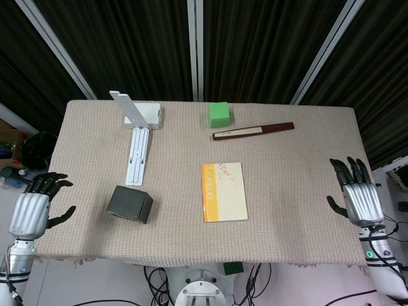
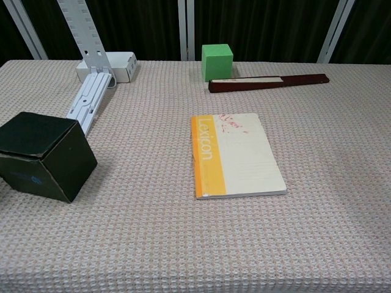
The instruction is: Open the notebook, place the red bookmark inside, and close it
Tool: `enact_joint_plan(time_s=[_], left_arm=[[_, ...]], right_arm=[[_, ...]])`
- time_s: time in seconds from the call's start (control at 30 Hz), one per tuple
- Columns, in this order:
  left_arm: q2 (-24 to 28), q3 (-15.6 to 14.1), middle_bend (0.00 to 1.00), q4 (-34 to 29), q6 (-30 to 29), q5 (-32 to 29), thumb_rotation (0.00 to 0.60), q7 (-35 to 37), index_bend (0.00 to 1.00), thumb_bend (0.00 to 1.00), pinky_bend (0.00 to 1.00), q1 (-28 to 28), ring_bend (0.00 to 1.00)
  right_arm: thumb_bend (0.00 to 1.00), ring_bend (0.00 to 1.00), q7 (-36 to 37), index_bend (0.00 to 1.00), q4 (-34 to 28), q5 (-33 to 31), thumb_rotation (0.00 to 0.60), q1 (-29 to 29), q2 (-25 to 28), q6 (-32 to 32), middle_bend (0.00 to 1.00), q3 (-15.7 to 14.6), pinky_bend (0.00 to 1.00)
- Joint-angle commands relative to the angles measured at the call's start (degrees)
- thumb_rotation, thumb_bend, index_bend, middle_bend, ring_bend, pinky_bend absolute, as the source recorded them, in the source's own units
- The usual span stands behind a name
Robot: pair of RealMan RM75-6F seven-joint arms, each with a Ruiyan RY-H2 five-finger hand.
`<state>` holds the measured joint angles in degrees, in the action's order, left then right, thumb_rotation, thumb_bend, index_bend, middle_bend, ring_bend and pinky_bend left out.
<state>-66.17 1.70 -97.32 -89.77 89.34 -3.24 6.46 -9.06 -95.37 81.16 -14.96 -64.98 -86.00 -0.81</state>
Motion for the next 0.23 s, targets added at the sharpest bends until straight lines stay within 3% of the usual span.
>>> enact_joint_plan(time_s=[0.03, 0.23], left_arm=[[-0.3, -1.6, 0.27, 1.2, -0.3, -0.5, 0.600, 1.5, 0.37, 0.16, 0.20, -1.5, 0.19], [-1.7, -3.6, 0.27, 3.1, -2.2, 0.2, 0.600, 1.7, 0.37, 0.16, 0.20, -4.5, 0.19]], right_arm=[[0.26, 0.00, 5.2, 0.00, -0.6, 2.3, 0.600, 6.2, 2.2, -5.2, 0.08, -3.3, 0.00], [0.28, 0.00, 7.7, 0.00, 2.0, 4.8, 0.600, 10.1, 2.2, -7.4, 0.08, -4.8, 0.00]])
